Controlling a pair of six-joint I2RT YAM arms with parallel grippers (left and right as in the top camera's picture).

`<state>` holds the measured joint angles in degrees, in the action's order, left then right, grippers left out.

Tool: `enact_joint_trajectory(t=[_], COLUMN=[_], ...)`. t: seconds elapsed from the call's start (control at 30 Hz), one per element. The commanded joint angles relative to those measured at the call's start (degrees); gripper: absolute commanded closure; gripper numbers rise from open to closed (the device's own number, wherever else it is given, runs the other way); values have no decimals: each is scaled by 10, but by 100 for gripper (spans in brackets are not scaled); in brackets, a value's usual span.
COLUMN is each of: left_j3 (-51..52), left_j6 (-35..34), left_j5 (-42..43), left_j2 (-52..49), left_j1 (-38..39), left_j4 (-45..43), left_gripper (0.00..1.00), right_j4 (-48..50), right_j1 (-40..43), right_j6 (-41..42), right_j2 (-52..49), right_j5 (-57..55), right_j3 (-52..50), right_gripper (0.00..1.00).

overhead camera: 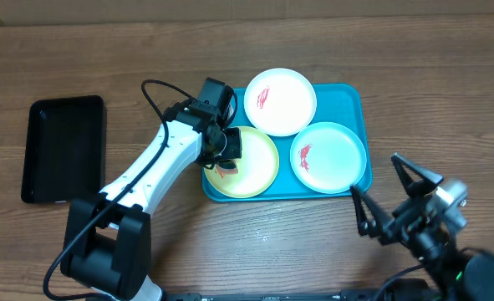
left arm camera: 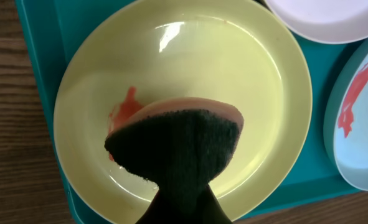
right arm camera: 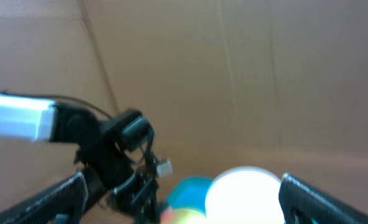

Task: Clean dirty plates on tray and stack at the side
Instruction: 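Move the right gripper to the yellow plate's rim and grasp it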

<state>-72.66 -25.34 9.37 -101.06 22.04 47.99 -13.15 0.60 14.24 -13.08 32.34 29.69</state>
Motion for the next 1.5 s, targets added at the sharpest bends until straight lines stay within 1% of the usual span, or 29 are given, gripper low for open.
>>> enact_joint_trajectory(t=[0.0,0.07,0.1,0.17,0.23,0.27,0.3,0.33,0.37,0.4,0.43,0.5,0.53,0.6,0.63,0.7,0.73,0.87,0.93,1.13,1.3,1.47], left_j3=[0,0,0,0,0,0,0,0,0,0,0,0,0,0,0,0,0,0,0,0,0,0], left_j6=[-6,-6,-6,-6,-6,-6,-6,-6,-6,-6,-6,-6,-5,-4,-4,-5,-6,-7,-6,-6,-6,-6], left_j5=[10,10,10,10,10,10,10,10,10,10,10,10,10,10,10,10,12,12,12,12,12,12], left_j2=[2,2,2,2,2,2,2,2,2,2,2,2,2,2,2,2,2,2,2,2,2,2], left_j1=[-3,-3,-3,-3,-3,-3,-3,-3,-3,-3,-3,-3,-3,-3,-3,-3,-3,-3,-3,-3,-3,-3], left_j4=[0,0,0,0,0,0,0,0,1,1,1,0,0,1,1,1,0,0,0,1,0,-3], left_gripper=[96,96,96,95,96,96,96,96,96,96,96,96,96,96,96,96,96,96,96,96,96,96], right_j4=[-172,-265,-288,-308,-308,-284,-257,-238,-227,-224,-225,-235,-241,-252,-253,-244,-233,-194,-177,-152,-105,-77], right_j1=[-2,-2,-3,-3,-3,-3,-3,-3,-7,-12,-22,-52,-75,-124,-147,-189,-207,-256,-272,-280,-281,-281], right_j6=[-85,-85,-82,-45,-23,-22,-19,-5,14,22,23,24,32,97,133,162,162,153,128,99,29,3], right_j2=[-149,-233,-272,-345,-397,-425,-452,-477,-499,-515,-533,-558,-569,-589,-599,-623,-637,-699,-738,-819,-832,-856], right_j5=[-26,-3,24,118,200,240,277,296,294,285,263,187,130,-18,-81,-157,-174,-194,-195,-234,-233,-248], right_j3=[162,236,266,308,325,328,328,328,328,328,328,328,328,328,328,328,328,328,328,328,328,328], right_gripper=[0,0,0,0,0,3,25,39,44,43,34,33,35,53,59,60,59,56,54,50,49,48])
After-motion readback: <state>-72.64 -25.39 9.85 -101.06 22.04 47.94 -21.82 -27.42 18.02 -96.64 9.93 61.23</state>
